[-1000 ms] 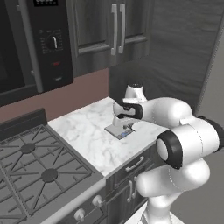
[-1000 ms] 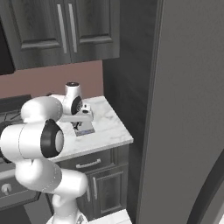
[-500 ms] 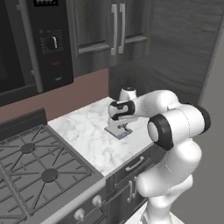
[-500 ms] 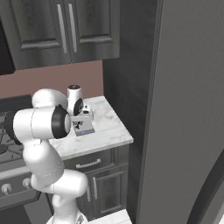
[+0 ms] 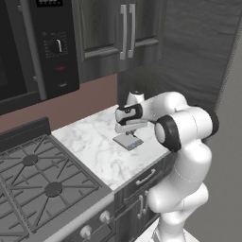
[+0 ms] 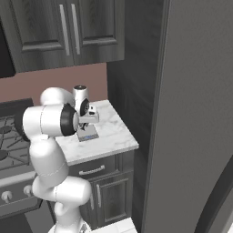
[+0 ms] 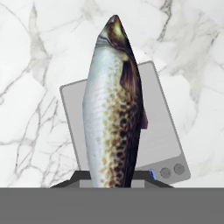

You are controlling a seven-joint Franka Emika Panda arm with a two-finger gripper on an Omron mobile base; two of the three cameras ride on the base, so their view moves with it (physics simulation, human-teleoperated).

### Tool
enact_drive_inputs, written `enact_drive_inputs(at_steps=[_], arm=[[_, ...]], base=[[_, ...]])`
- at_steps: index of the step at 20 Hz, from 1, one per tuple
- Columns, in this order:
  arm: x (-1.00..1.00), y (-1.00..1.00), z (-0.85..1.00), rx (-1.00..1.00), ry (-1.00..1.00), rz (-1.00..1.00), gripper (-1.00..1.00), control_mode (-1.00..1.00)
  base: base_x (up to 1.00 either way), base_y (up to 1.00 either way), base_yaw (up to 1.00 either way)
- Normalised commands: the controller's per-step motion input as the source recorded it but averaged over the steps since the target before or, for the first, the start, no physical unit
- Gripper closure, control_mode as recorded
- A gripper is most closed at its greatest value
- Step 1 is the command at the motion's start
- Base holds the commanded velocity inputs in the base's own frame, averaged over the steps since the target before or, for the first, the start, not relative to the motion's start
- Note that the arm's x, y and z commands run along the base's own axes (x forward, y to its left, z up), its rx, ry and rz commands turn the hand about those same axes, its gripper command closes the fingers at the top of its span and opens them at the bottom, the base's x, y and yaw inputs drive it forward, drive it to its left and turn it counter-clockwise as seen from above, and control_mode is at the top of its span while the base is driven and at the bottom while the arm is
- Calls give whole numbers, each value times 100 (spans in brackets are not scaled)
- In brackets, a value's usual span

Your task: Take the fish from the fridge and place it on the digital scale on the counter by the fridge. Wait a few seconds for a reading, then move it to the plate on the dining counter.

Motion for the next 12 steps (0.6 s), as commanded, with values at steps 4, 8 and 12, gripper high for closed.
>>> enact_drive_inputs(at_steps=[4,8,12], arm=[[0,0,-17,0,0,0,100,-100],[0,0,-14,0,0,0,100,-100],[0,0,-23,0,0,0,100,-100]], base=[[0,0,0],[0,0,0],[0,0,0]])
